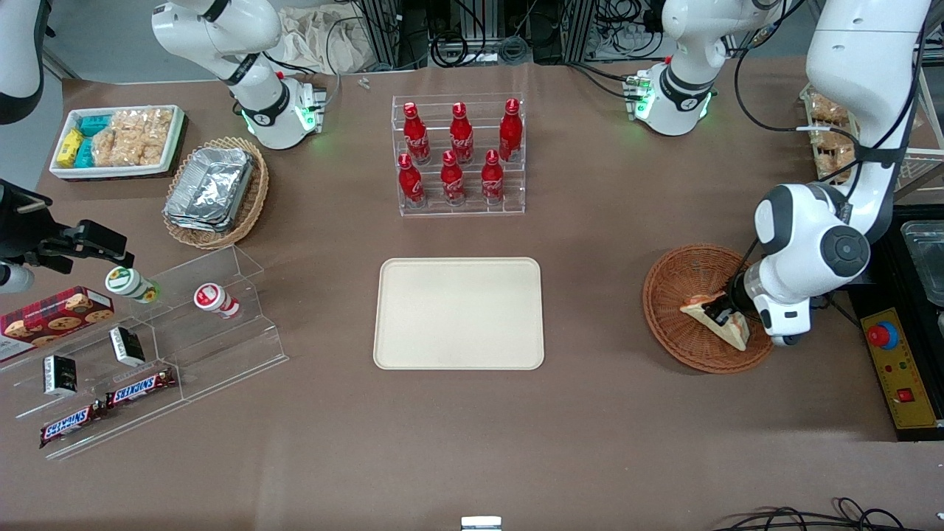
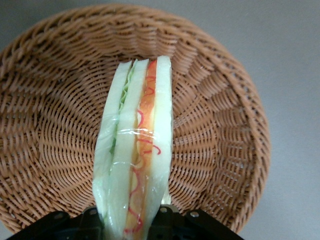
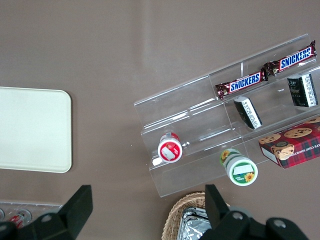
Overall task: Place sandwich from basket to tray
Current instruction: 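Lift the sandwich and carry it with the left gripper to the tray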
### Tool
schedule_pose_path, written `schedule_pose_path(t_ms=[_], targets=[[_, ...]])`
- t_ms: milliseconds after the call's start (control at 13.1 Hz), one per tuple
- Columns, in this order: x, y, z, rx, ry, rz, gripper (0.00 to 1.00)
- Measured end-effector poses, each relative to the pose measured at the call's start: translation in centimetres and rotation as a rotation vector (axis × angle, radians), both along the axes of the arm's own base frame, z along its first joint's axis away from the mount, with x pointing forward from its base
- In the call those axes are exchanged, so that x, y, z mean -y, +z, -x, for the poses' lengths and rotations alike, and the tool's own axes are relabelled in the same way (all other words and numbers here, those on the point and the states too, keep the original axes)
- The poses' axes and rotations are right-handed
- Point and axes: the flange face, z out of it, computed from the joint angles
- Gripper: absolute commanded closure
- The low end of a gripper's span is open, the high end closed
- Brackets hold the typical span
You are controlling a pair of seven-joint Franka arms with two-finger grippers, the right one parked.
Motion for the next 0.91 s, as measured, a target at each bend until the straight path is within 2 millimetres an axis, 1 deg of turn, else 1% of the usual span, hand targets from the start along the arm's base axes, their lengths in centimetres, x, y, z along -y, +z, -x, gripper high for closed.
schedule_pose_path(t_ms=[76, 152, 228, 304, 380, 457, 609, 685, 761, 837, 913], targets=[[0.2, 1.1, -0.2, -0.005, -0.015, -0.013, 1.0], [0.4, 2.6, -0.7, -0.017, -0.028, -0.024, 1.0], [0.6, 4.6, -1.3, -0.034, -0.047, -0.032, 1.0], [1.0, 6.8, -1.9, -0.045, -0.086, -0.038, 1.0], [1.7, 9.3, -2.7, -0.047, -0.137, -0.038, 0.94], [2.5, 11.9, -3.5, -0.04, -0.186, -0.034, 0.93], [4.9, 16.6, -4.6, -0.004, -0.292, -0.025, 0.95], [6.2, 18.3, -4.8, 0.008, -0.358, -0.023, 0.96], [7.9, 19.6, -4.8, 0.011, -0.43, -0.028, 0.98], [9.7, 20.6, -4.8, 0.009, -0.506, -0.044, 0.99], [11.8, 21.0, -4.7, 0.0, -0.584, -0.066, 1.0]])
